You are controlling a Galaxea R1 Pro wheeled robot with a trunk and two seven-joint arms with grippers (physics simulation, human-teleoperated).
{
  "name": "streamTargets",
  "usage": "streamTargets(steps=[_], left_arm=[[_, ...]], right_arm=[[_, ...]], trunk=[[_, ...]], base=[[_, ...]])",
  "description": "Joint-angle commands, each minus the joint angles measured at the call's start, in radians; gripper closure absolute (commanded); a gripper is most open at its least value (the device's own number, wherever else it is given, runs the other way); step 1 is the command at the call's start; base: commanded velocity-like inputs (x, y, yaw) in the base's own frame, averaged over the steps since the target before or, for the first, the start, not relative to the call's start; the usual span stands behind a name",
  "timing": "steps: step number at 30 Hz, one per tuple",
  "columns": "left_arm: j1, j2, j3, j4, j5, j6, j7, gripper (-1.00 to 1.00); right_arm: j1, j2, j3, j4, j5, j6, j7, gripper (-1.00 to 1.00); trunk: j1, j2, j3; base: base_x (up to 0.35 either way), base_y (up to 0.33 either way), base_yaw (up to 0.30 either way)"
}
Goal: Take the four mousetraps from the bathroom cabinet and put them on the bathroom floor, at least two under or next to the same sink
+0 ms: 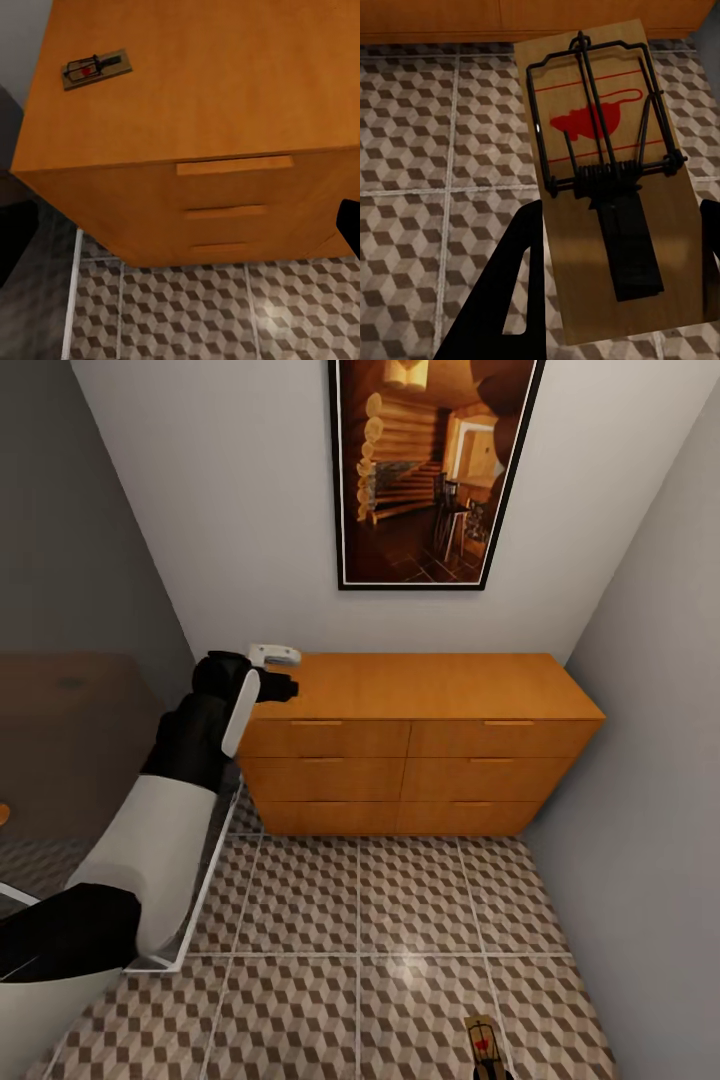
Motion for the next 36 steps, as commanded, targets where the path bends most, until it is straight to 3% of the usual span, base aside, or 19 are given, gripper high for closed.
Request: streamTargets(steps=[1, 13, 20, 36], left_arm=[[-0.002, 0.012, 0.003, -0.013, 0.009, 0.006, 0.006, -1.0], [-0.003, 0.107, 0.009, -0.049, 0.009, 0.009, -0.092, -1.0], [-0.003, 0.123, 0.007, -0.054, 0.008, 0.008, -0.114, -1.0], [-0.004, 0.129, -0.015, -0.105, 0.007, 0.008, -0.118, -1.0]], right_arm=[[-0.001, 0.0, 0.009, 0.001, -0.01, -0.004, 0.0, 1.0], [-0.001, 0.0, 0.009, 0.001, -0.009, -0.006, 0.001, 1.0], [-0.001, 0.0, 0.009, 0.001, -0.008, -0.007, 0.001, 1.0], [-0.001, -0.001, 0.009, 0.001, -0.009, -0.006, 0.001, 1.0]], trunk=[[0.001, -0.002, -0.002], [0.001, -0.002, -0.002], [0.001, -0.002, -0.002], [0.001, -0.002, -0.002]], base=[[0.0, 0.0, 0.0], [0.0, 0.0, 0.0], [0.0, 0.0, 0.0], [0.0, 0.0, 0.0]])
